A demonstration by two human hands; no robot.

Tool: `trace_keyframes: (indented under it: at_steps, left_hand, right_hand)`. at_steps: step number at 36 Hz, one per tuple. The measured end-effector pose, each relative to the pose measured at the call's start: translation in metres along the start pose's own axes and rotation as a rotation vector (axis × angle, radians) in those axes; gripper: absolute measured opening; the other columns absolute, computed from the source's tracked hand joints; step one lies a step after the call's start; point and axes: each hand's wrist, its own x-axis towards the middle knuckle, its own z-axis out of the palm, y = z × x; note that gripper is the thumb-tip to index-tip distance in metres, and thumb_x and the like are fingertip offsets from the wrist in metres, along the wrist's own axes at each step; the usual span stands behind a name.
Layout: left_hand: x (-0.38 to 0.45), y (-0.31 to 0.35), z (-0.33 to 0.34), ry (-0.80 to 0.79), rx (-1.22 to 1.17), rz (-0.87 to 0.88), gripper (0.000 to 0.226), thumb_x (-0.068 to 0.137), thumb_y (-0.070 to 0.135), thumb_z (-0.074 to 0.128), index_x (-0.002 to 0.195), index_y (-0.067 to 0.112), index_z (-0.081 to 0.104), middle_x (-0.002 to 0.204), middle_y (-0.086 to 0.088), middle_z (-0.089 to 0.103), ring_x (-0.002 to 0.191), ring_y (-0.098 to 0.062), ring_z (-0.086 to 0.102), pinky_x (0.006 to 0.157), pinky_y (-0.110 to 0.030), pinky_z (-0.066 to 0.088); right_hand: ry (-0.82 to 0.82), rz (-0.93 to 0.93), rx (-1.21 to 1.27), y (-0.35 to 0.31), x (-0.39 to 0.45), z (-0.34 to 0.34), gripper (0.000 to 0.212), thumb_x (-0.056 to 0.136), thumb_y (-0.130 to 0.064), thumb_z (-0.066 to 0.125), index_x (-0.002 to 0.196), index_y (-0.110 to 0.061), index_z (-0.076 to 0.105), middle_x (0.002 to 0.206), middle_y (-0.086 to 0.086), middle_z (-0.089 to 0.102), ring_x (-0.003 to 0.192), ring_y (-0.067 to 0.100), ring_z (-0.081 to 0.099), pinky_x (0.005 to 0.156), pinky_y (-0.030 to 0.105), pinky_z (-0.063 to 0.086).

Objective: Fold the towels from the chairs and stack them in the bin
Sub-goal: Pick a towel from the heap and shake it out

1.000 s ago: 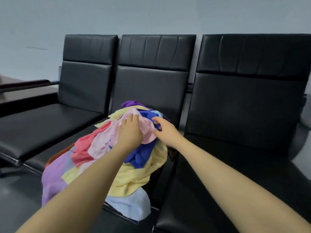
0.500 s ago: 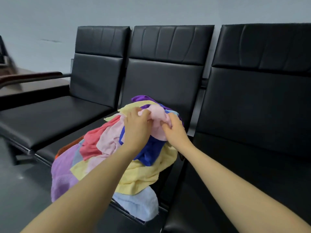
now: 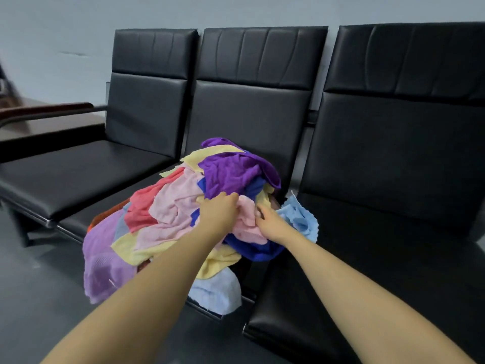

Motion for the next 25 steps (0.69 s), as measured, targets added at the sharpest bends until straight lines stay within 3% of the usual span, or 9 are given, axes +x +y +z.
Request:
trace_keyframes:
  at_steps: [2,5,11,15,18,21,23,25]
  left_hand:
    - [0.004,0.005,0.009,-0.001,0.036,0.026,0.025,0.097,0.021,0.038,0.119,0.016,0.050,0.115,-0.004,0.054,0.105,-0.027,0.055,0.083,-0.035,0.035]
    - [0.009,0.011,0.016,0.019,0.085,0.060,0.024,0.097,0.019,0.038,0.117,0.015,0.052,0.114,-0.005,0.055,0.105,-0.028,0.055,0.086,-0.035,0.035]
    - [0.012,0.023,0.021,0.030,0.181,0.112,0.023,0.094,0.013,0.040,0.114,0.013,0.051,0.114,-0.005,0.056,0.108,-0.028,0.053,0.089,-0.035,0.034]
    - [0.009,0.025,0.022,0.055,0.151,0.142,0.027,0.093,0.015,0.040,0.119,0.015,0.045,0.115,-0.005,0.054,0.107,-0.028,0.052,0.089,-0.036,0.034]
    - [0.004,0.024,0.026,0.001,0.076,0.241,0.040,0.093,0.035,0.043,0.131,0.026,0.040,0.122,-0.003,0.049,0.106,-0.029,0.049,0.089,-0.038,0.033]
    - [-0.005,0.025,0.027,-0.155,0.120,0.320,0.066,0.078,0.063,0.055,0.134,0.033,0.038,0.127,-0.002,0.042,0.110,-0.029,0.044,0.094,-0.041,0.030]
    - [-0.008,0.028,0.029,-0.196,0.188,0.320,0.075,0.070,0.061,0.065,0.133,0.031,0.037,0.123,-0.004,0.042,0.107,-0.029,0.045,0.093,-0.039,0.030]
    - [-0.012,0.031,0.028,-0.191,0.239,0.298,0.067,0.073,0.043,0.069,0.130,0.026,0.037,0.116,-0.007,0.044,0.101,-0.029,0.049,0.089,-0.038,0.032]
  right_hand:
    - [0.022,0.053,-0.159,0.013,0.002,0.005,0.028,0.092,-0.031,0.039,0.117,-0.026,0.051,0.126,0.007,0.053,0.118,0.036,0.047,0.099,0.050,0.037]
    - [0.087,0.058,-0.292,0.025,-0.001,0.003,0.031,0.095,-0.037,0.040,0.122,-0.029,0.052,0.134,0.004,0.048,0.124,0.038,0.039,0.101,0.046,0.030]
    - [0.198,-0.062,-0.416,0.041,0.003,0.000,0.032,0.092,-0.031,0.048,0.121,-0.021,0.055,0.126,0.004,0.052,0.119,0.031,0.042,0.095,0.037,0.028]
    - [0.182,-0.072,-0.505,0.051,-0.001,-0.004,0.046,0.088,-0.028,0.052,0.132,-0.017,0.047,0.129,0.004,0.049,0.122,0.029,0.038,0.101,0.034,0.025]
    - [0.141,-0.033,-0.558,0.059,-0.006,-0.007,0.036,0.090,-0.034,0.050,0.122,-0.019,0.054,0.121,0.004,0.050,0.119,0.030,0.038,0.099,0.036,0.026]
    - [0.117,-0.023,-0.595,0.059,-0.011,-0.009,0.030,0.093,-0.037,0.047,0.110,-0.015,0.058,0.116,0.004,0.051,0.116,0.028,0.039,0.099,0.036,0.027]
    - [0.126,-0.025,-0.620,0.057,-0.013,-0.009,0.030,0.095,-0.038,0.046,0.105,-0.013,0.059,0.114,0.005,0.051,0.113,0.029,0.041,0.095,0.035,0.028]
    - [0.143,-0.018,-0.624,0.053,-0.018,-0.011,0.030,0.095,-0.038,0.047,0.102,-0.011,0.059,0.113,0.006,0.053,0.112,0.029,0.042,0.092,0.035,0.029]
